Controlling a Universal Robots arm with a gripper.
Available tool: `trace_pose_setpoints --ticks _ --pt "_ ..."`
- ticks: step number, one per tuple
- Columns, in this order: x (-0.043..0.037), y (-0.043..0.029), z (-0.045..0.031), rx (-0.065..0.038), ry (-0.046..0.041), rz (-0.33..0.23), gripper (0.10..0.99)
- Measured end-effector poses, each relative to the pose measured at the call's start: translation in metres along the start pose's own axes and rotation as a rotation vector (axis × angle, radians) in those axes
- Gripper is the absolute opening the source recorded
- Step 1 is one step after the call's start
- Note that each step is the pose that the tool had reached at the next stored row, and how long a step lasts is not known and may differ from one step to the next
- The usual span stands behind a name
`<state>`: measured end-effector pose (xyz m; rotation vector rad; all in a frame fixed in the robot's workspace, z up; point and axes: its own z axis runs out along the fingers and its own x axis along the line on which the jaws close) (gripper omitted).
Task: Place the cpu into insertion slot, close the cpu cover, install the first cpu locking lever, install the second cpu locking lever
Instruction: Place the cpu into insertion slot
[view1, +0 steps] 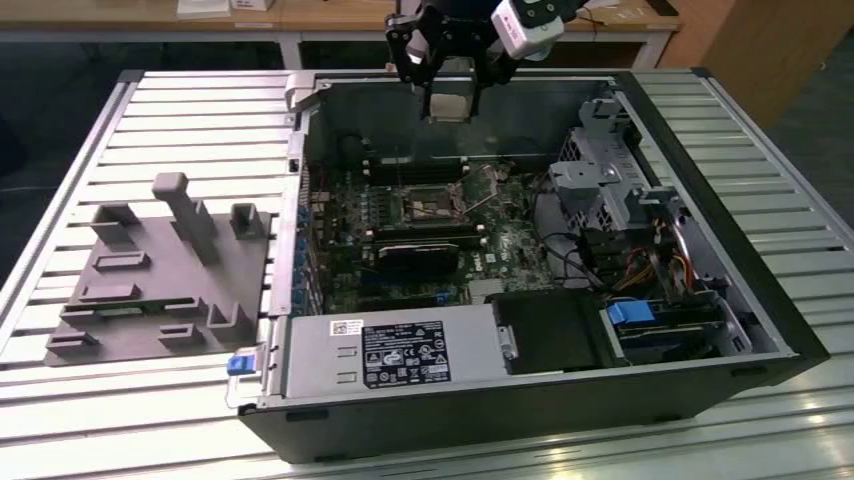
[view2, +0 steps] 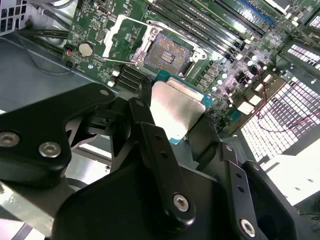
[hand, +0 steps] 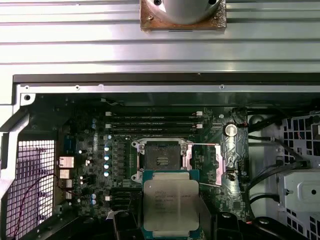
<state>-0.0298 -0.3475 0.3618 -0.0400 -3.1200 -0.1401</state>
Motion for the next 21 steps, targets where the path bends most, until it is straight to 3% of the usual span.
trace_pose_setpoints --ticks 7,21 --pt "-0.0001 -0.0007 0.0078 0.000 0.0000 0.000 0.537" --pt "-0.0001 -0.0030 0.0331 0.001 -0.0017 0.000 0.537"
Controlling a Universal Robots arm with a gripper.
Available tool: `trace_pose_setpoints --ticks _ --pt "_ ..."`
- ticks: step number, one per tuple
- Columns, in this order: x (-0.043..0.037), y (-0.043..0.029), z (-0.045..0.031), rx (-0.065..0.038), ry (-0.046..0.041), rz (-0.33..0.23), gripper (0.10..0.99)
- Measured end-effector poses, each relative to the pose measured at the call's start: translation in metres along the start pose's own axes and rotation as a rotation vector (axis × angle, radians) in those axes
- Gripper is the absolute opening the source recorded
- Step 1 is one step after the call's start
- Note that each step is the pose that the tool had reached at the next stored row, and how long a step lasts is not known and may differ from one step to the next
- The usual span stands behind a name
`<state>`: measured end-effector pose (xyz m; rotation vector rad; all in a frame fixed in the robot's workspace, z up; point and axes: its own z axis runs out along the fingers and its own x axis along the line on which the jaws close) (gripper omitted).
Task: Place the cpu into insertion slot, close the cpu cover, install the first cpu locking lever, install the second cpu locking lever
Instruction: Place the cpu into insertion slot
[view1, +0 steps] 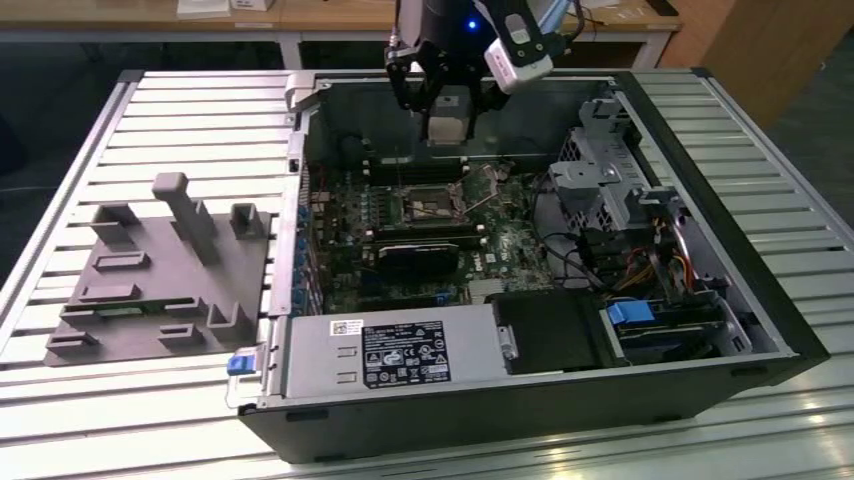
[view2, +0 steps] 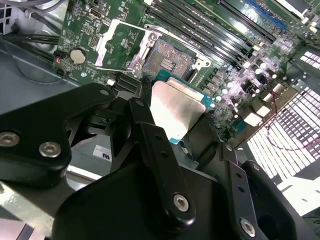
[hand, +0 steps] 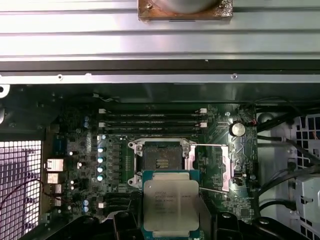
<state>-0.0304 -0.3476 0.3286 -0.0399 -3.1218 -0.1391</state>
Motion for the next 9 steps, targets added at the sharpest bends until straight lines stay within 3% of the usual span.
trace_pose_setpoints --ticks 9 --pt "-0.0003 -0.0015 0.0163 0.000 -0.0035 0.000 0.537"
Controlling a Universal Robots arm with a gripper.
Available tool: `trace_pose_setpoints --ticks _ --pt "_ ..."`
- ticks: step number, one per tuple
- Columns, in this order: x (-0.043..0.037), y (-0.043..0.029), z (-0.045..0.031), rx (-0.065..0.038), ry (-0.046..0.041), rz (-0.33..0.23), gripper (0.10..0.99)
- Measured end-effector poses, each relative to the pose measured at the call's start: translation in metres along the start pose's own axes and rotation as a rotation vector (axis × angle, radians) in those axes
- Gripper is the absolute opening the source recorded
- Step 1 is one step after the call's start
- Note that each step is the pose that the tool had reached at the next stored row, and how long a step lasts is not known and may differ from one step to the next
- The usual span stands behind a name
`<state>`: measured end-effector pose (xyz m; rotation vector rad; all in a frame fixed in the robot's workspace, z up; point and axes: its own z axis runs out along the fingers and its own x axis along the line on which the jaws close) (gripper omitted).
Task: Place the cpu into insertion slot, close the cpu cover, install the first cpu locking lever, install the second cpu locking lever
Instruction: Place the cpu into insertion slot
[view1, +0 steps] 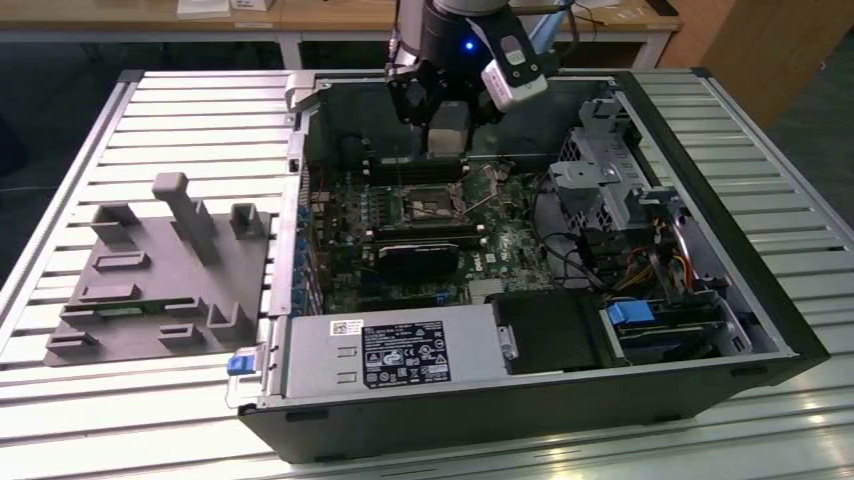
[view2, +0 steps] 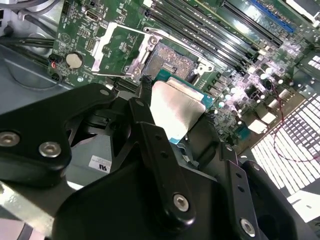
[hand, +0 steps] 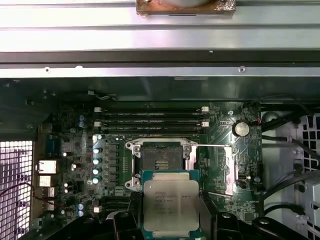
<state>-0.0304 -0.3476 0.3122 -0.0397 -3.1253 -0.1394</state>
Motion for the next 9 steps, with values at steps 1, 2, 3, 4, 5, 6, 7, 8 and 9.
trace_pose_setpoints --ticks 1,2,3,4,5,6,7,8,9 --pt "0.0000 -0.0002 0.0018 0.000 -0.0006 0.000 0.537" --pt "-0.0001 -0.0003 0.0036 0.000 -0.0011 0.000 0.537" --pt "-0.0001 -0.0005 0.0054 0.000 -0.0015 0.000 0.537" --pt "-0.0001 -0.0006 0.0072 0.000 -0.0018 0.000 0.537" --pt "-0.0001 -0.0008 0.0090 0.000 -0.0020 0.000 0.537" --pt "-0.0002 -0.0010 0.0109 0.000 -0.0021 0.000 0.537" --pt "-0.0002 -0.0011 0.0128 0.000 -0.0022 0.000 0.537" --pt "-0.0002 -0.0013 0.0145 0.000 -0.0022 0.000 0.537" --pt "-0.0002 -0.0015 0.0163 0.000 -0.0022 0.000 0.537"
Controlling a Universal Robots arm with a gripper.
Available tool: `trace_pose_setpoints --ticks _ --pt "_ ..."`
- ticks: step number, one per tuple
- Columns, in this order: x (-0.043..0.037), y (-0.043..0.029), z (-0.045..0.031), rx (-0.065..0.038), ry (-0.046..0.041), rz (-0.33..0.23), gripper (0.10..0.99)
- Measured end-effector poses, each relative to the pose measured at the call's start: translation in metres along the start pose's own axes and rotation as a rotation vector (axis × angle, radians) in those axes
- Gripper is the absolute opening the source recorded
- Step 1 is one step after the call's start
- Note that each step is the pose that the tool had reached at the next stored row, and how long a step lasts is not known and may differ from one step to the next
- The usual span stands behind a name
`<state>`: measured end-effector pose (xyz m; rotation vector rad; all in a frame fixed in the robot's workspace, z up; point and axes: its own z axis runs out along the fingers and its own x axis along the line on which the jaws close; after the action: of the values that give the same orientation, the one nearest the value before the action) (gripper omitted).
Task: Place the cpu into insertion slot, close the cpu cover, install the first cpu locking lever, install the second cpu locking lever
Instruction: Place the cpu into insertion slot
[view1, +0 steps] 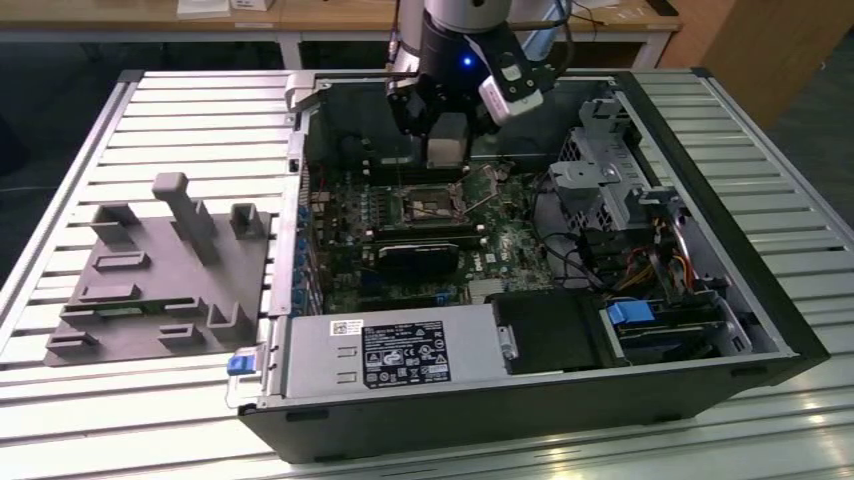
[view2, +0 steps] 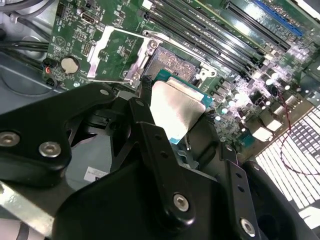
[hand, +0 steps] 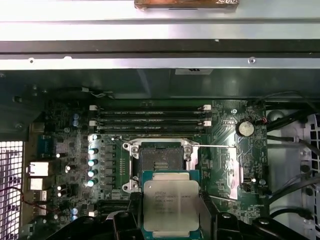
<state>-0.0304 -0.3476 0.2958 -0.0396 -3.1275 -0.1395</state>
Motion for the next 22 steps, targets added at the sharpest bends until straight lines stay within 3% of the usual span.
trace_pose_setpoints --ticks 15,22 --pt "0.0041 -0.0023 0.0267 0.000 -0.0021 0.001 0.537" --pt "0.0041 -0.0026 0.0307 -0.001 -0.0122 0.115 0.537"
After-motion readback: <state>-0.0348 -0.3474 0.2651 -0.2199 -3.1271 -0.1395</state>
